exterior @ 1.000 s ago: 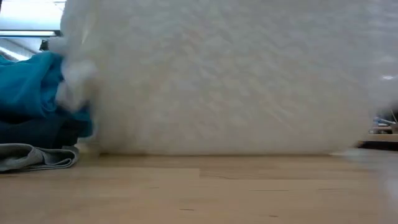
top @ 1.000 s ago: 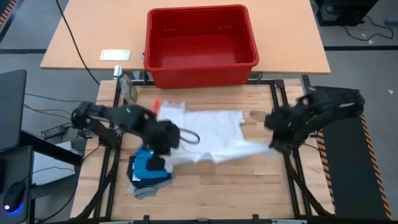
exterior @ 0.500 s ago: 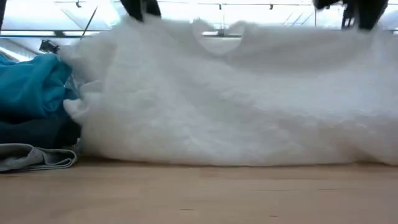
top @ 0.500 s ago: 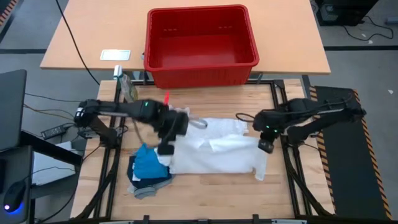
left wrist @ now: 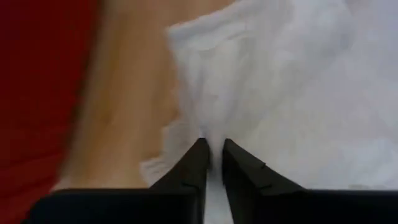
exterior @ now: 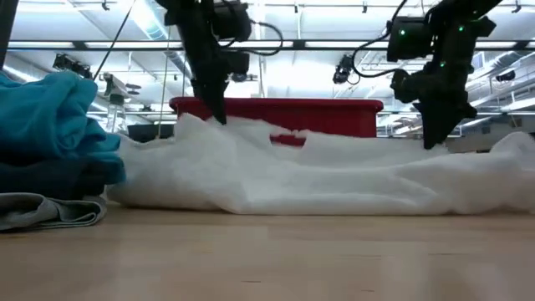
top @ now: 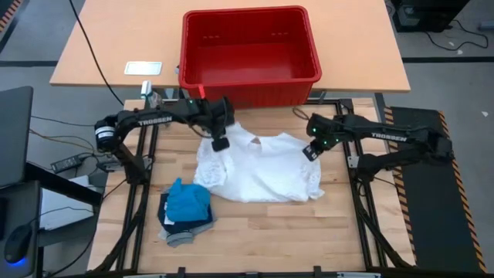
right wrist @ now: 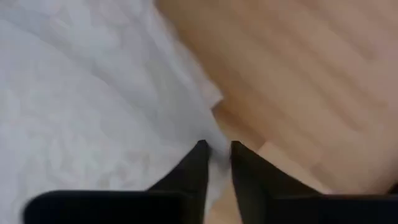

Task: Fold laundry
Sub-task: Fold the white blouse

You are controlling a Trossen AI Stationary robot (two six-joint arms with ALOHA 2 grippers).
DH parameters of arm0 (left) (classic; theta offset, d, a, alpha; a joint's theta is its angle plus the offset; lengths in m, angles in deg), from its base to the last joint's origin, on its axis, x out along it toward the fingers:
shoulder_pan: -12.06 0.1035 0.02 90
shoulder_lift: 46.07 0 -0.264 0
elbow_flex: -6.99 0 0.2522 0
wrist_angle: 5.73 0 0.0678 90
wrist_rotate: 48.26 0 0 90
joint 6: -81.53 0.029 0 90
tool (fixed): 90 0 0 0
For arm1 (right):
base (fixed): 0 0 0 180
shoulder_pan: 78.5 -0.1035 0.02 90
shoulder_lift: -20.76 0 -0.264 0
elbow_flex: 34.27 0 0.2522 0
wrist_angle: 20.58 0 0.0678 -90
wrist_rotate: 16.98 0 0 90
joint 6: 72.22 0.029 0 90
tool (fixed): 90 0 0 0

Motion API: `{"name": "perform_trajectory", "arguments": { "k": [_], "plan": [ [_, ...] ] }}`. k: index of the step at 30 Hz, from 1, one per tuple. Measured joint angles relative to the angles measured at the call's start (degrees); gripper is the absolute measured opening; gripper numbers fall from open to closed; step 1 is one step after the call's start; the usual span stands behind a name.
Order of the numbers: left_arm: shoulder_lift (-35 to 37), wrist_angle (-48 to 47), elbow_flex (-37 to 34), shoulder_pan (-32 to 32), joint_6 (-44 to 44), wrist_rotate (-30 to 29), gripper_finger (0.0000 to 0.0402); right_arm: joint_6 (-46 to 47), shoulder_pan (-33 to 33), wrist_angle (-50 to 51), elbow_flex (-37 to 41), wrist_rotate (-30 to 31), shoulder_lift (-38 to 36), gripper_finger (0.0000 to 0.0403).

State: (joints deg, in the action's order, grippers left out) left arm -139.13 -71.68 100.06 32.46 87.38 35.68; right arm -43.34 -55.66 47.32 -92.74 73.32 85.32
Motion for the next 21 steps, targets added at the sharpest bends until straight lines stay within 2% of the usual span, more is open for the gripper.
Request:
{"name": "perform_trajectory", "arguments": {
  "k": [4, 10, 14, 17, 21],
  "plan": [
    [0.0, -1.3, 1.0, 4.0, -6.3, -0.8, 0.0098, -0.7, 3.8, -1.2, -0.7, 2.3, -0.1, 0.0124],
    [0.1, -10.8, 5.2, 4.0, -17.2, 4.5, 0.0157, -5.3, 4.8, -6.7, -5.2, 3.1, -0.2, 0.0191],
    [0.5, -9.4, 6.2, -0.5, -19.8, 11.1, 0.0166, -9.4, 4.8, -16.0, -5.3, -6.5, 0.4, 0.02],
    [0.4, -5.8, 6.1, -5.4, -19.8, 12.8, 0.016, -10.9, 4.3, -21.5, -4.2, -14.3, 2.6, 0.0192],
    [-0.6, 1.5, 3.9, -10.9, -22.6, 14.1, 0.0148, -12.0, 2.1, -25.3, -2.0, -18.0, 7.1, 0.0176]
  ]
}}
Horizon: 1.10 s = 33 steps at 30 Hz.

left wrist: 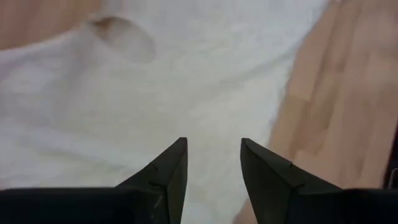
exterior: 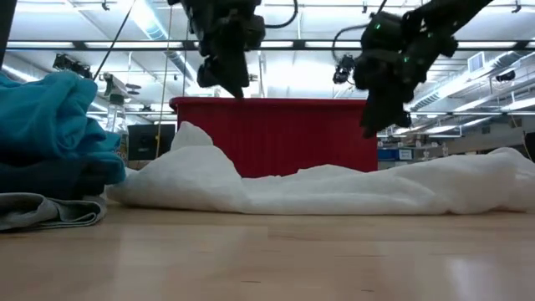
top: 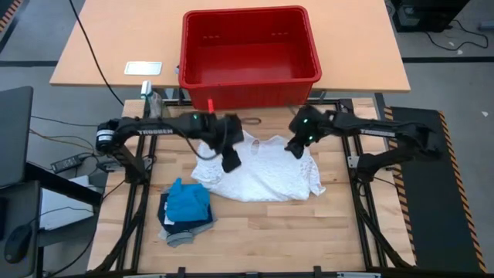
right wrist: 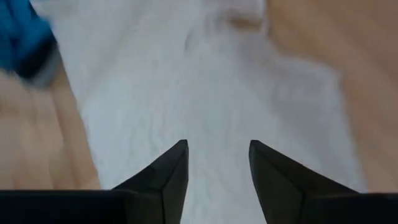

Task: Fold laundry
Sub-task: Fold the white blouse

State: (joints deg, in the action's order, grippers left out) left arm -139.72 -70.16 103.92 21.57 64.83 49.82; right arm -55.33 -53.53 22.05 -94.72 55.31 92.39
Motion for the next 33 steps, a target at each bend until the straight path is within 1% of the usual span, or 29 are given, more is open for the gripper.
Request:
{"name": "perform_trajectory", "arguments": {
  "k": [5, 7, 12, 15, 17, 20, 22, 24, 26, 28, 30, 31, 33],
  "plan": [
    [-3.3, 8.4, -4.5, -5.2, -6.1, 0.7, 0.0143, -0.4, -3.6, 0.2, 1.5, 0.1, 6.1, 0.0155],
    [-5.2, 10.1, -6.0, -7.0, -8.0, 1.2, 0.0142, 1.0, -4.6, 1.4, 1.8, 2.0, 7.9, 0.0148],
    [-11.1, 9.3, -7.7, -10.1, -10.9, 1.3, 0.0142, 4.7, -6.1, 6.7, 3.8, 7.4, 10.5, 0.0138],
    [-14.6, 8.7, -7.7, -10.5, -11.1, 1.3, 0.0142, 7.1, -7.0, 10.7, 5.9, 8.7, 11.3, 0.0137],
    [-16.6, 9.0, -7.7, -10.5, -10.2, 1.3, 0.0142, 9.6, -8.1, 13.0, 7.8, 8.3, 11.4, 0.0137],
    [-19.4, 9.9, -7.6, -10.0, -6.7, 1.7, 0.0142, 15.6, -11.5, 15.5, 10.9, 5.5, 10.5, 0.0137],
    [-20.3, 10.9, -7.4, -9.3, -4.0, 1.9, 0.0142, 21.4, -15.3, 16.7, 12.9, 1.3, 9.2, 0.0137],
    [-21.3, 13.3, -7.4, -8.6, 0.1, 1.9, 0.0142, 28.0, -20.7, 17.4, 14.5, -3.4, 7.7, 0.0137],
    [-21.4, 17.1, -7.4, -7.6, 5.0, 0.3, 0.0142, 34.9, -27.2, 17.1, 15.3, -7.4, 6.2, 0.0137],
    [-21.6, 21.5, -7.3, -6.5, 10.3, -2.1, 0.0142, 41.7, -33.8, 14.2, 15.4, -10.2, 4.9, 0.0137],
    [-21.9, 22.7, -6.0, -4.9, 13.8, -3.1, 0.0142, 45.8, -39.6, 10.4, 15.1, -12.5, 4.1, 0.0137],
    [-22.1, 22.3, -4.8, -4.1, 14.4, -3.5, 0.0142, 47.1, -41.6, 8.7, 14.7, -13.0, 3.4, 0.0137],
    [-22.2, 18.3, -1.5, -2.7, 12.9, -3.8, 0.0142, 48.1, -43.9, 6.6, 13.1, -12.9, 1.4, 0.0137]
  ]
}}
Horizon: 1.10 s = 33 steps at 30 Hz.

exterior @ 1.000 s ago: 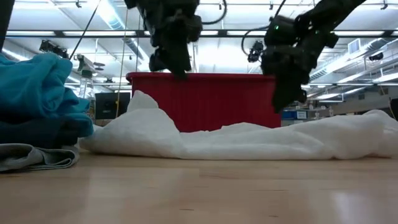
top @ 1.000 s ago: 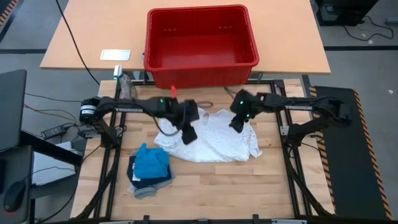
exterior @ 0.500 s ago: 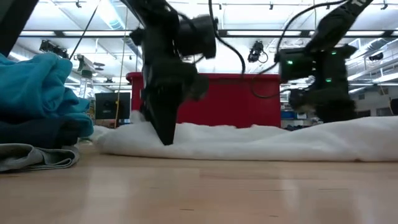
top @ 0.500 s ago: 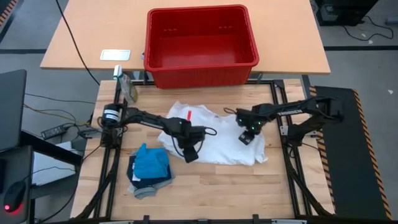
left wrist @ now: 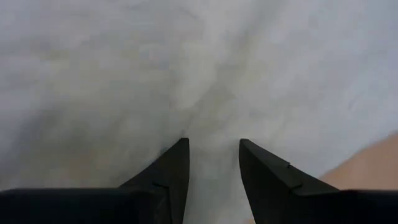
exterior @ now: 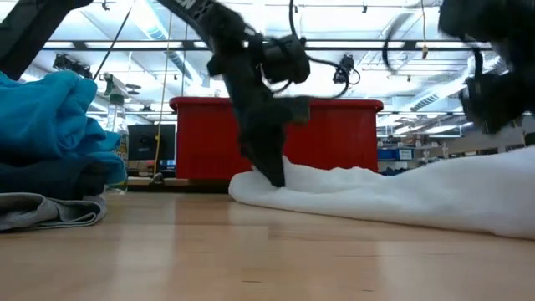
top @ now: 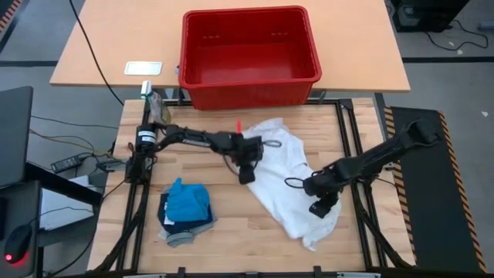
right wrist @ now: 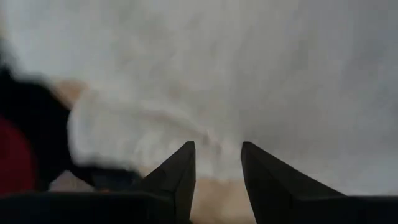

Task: Fold laundry
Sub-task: Fold the white blouse

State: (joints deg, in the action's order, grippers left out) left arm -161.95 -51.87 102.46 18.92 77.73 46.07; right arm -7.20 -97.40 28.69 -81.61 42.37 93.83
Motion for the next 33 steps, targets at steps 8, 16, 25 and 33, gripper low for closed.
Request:
{"name": "perform_trajectory", "arguments": {
  "k": [8, 16, 25, 33],
  "plan": [
    [5.1, -15.1, 7.0, 1.2, -10.4, 1.6, 0.0142, -2.6, 8.4, 1.2, -3.5, 13.9, -11.1, 0.0138],
    [12.8, -3.7, -10.3, -1.7, -27.7, 8.7, 0.0192, -16.2, 23.5, 5.7, -3.5, 27.6, -16.9, 0.0159],
    [15.3, 28.1, -27.0, -4.6, -53.0, 8.7, 0.0295, -33.4, 34.8, -0.4, -3.5, 29.5, -8.8, 0.0254],
    [10.4, 33.2, -27.2, -4.6, -60.9, 5.4, 0.032, -38.5, 41.4, -4.3, -3.5, 20.1, 3.0, 0.0324]
  ]
}}
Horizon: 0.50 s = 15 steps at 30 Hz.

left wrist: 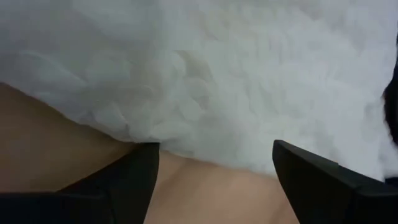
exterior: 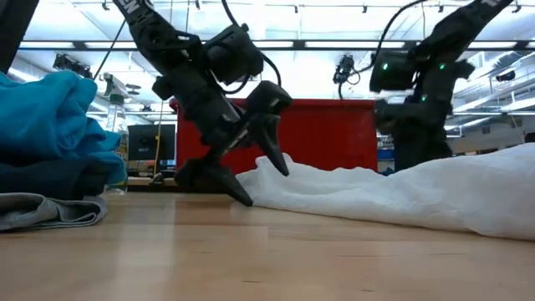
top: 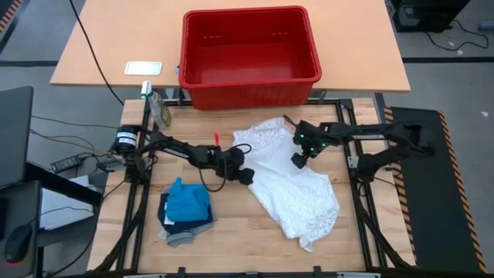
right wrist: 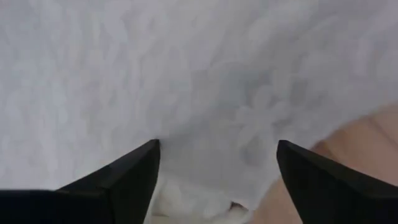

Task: Fold laundry
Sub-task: Fold the white blouse

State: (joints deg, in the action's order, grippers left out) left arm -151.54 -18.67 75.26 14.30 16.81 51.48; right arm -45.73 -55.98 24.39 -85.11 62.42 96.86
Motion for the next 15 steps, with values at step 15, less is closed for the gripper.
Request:
{"name": "perform_trajectory", "arguments": {
  "k": [15],
  "plan": [
    [-1.7, -0.1, 0.1, -0.6, -20.4, -4.8, 0.0301, -5.2, 2.5, -13.4, -0.1, -9.5, 10.7, 0.0331]
  ]
}}
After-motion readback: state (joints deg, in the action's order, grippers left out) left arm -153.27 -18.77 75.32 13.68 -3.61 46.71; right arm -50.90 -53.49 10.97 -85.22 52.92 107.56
